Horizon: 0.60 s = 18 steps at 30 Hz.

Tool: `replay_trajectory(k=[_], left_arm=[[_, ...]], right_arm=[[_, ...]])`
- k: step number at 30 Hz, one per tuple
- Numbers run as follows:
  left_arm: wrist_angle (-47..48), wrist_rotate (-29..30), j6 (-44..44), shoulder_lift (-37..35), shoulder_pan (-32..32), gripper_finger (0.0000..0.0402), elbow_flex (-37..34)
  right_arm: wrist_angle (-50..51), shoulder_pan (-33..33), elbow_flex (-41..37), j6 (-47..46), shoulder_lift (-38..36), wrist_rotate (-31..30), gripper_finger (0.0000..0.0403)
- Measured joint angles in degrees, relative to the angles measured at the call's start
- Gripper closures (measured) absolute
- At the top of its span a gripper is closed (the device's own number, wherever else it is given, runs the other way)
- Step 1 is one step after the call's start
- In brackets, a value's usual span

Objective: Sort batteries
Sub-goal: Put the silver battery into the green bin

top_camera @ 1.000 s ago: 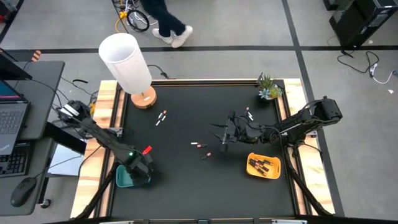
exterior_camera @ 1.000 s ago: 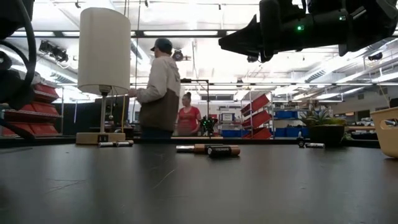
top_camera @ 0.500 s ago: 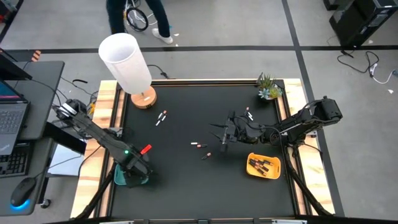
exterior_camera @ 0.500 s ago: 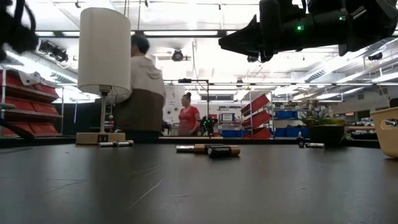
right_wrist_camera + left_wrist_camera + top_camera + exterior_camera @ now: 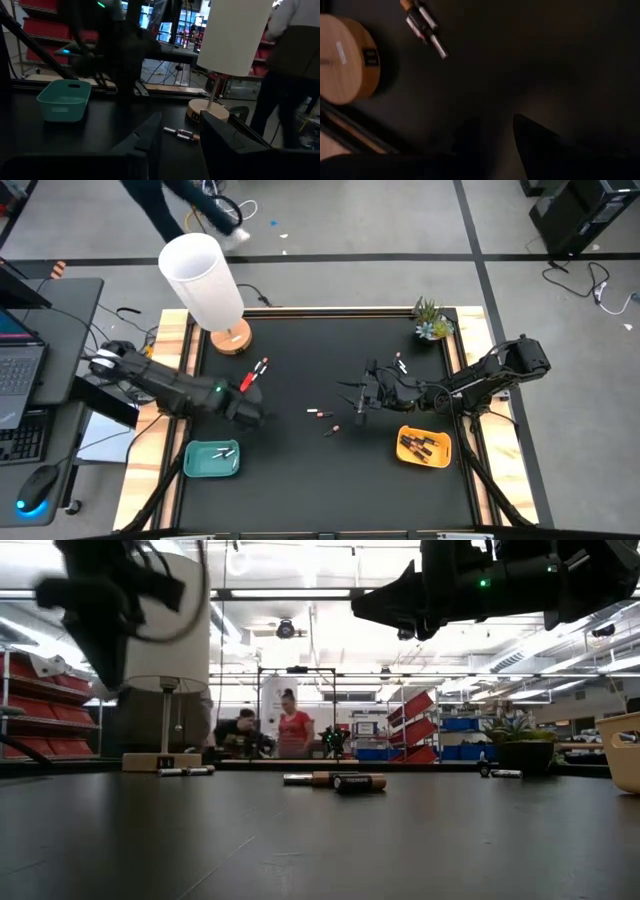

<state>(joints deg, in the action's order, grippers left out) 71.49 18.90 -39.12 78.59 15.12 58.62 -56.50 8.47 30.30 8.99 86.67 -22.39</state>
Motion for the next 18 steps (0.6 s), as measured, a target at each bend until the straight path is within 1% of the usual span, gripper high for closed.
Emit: replay_trajectory(k=[3,5,9,11,15,18], left_arm=[[-5.5,0.5,6.4,0.0,-5.6,0.0270,-4.1],[-11.2,0.4,10.1,0.0,-9.0,0.0270,-6.9],[-20.4,-3.8,15.8,0.0,-15.7,0.0270,-12.1],[-23.2,-5.3,17.8,-0.4,-18.5,0.0270,-14.2],[-27.7,-6.4,19.7,-2.9,-23.5,0.0270,-18.2],[-32.8,-9.6,20.5,-5.4,-27.4,0.0270,-21.9]], right_arm=[[0.1,0.0,0.0,0.0,0.0,0.0,0.0286],[0.1,0.0,0.0,0.1,0.0,0.0,0.0288],[0.7,0.0,0.0,0.2,0.0,0.0,0.0289],[0.9,0.0,0.0,0.2,0.0,0.0,0.0288],[1.1,0.0,0.0,0.4,0.0,0.0,0.0289],[1.4,0.0,0.0,0.6,0.0,0.0,0.0291]])
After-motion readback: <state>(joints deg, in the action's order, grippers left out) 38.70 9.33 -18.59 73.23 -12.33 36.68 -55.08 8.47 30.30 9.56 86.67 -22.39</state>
